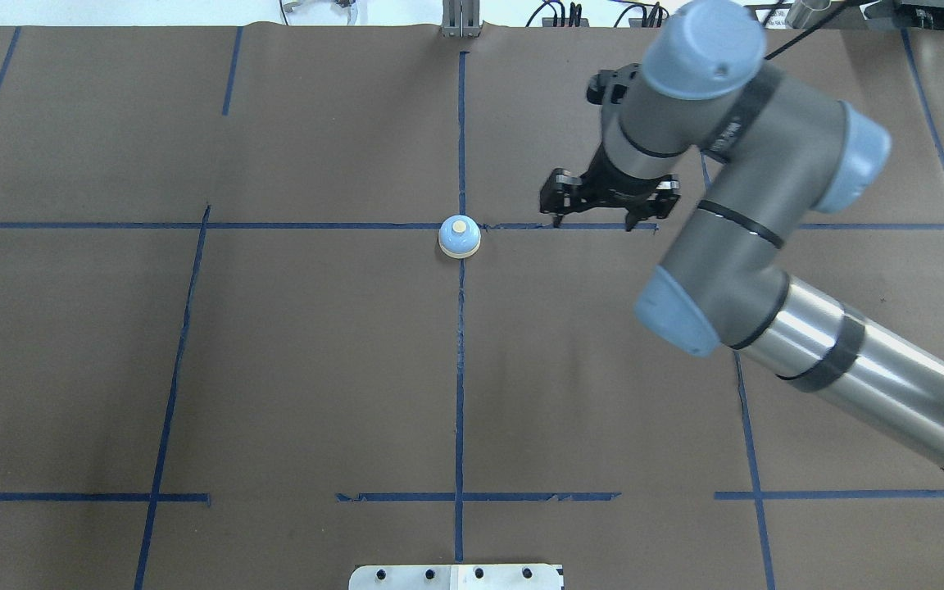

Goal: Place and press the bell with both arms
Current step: 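Move the right gripper over the top of the bell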

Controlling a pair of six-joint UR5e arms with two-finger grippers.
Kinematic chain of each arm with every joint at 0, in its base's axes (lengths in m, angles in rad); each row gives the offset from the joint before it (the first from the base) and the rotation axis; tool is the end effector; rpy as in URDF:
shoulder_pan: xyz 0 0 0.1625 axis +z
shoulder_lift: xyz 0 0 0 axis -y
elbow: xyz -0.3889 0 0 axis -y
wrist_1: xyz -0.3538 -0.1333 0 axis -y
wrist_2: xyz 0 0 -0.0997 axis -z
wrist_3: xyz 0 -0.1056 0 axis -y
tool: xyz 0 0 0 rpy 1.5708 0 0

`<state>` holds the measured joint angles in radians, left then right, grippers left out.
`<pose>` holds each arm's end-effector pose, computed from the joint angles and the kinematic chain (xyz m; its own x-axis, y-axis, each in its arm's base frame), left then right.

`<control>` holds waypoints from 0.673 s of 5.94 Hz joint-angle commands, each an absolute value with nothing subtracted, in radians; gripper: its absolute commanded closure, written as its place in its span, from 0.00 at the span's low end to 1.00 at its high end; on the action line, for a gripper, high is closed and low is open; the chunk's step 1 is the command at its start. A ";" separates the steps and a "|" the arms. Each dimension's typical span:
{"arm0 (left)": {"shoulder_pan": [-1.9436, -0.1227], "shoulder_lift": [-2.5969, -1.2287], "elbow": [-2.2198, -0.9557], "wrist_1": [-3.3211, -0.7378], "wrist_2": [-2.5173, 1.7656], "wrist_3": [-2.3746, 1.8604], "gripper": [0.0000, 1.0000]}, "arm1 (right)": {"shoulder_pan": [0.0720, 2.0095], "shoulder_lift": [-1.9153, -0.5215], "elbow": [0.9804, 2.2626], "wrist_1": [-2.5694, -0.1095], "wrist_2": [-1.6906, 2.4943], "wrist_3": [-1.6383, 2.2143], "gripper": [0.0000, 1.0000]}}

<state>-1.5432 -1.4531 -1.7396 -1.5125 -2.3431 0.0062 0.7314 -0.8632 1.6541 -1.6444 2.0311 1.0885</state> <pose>-0.0484 -0.4083 0.6070 0.7160 0.0209 -0.6978 -0.0320 0.9995 -0.0029 -0.4178 -0.4910 0.2122 0.6736 0.0462 0.7376 -0.0775 0.9970 0.0083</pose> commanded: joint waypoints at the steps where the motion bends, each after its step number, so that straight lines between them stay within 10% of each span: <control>1: -1.543 -1.453 -1.741 -1.513 -2.350 0.006 0.00 | 0.657 -0.604 1.351 -1.585 1.945 1.190 0.17; 4: -1.543 -1.444 -1.750 -1.513 -2.359 0.005 0.00 | 0.641 -0.538 1.147 -1.450 1.936 1.186 0.88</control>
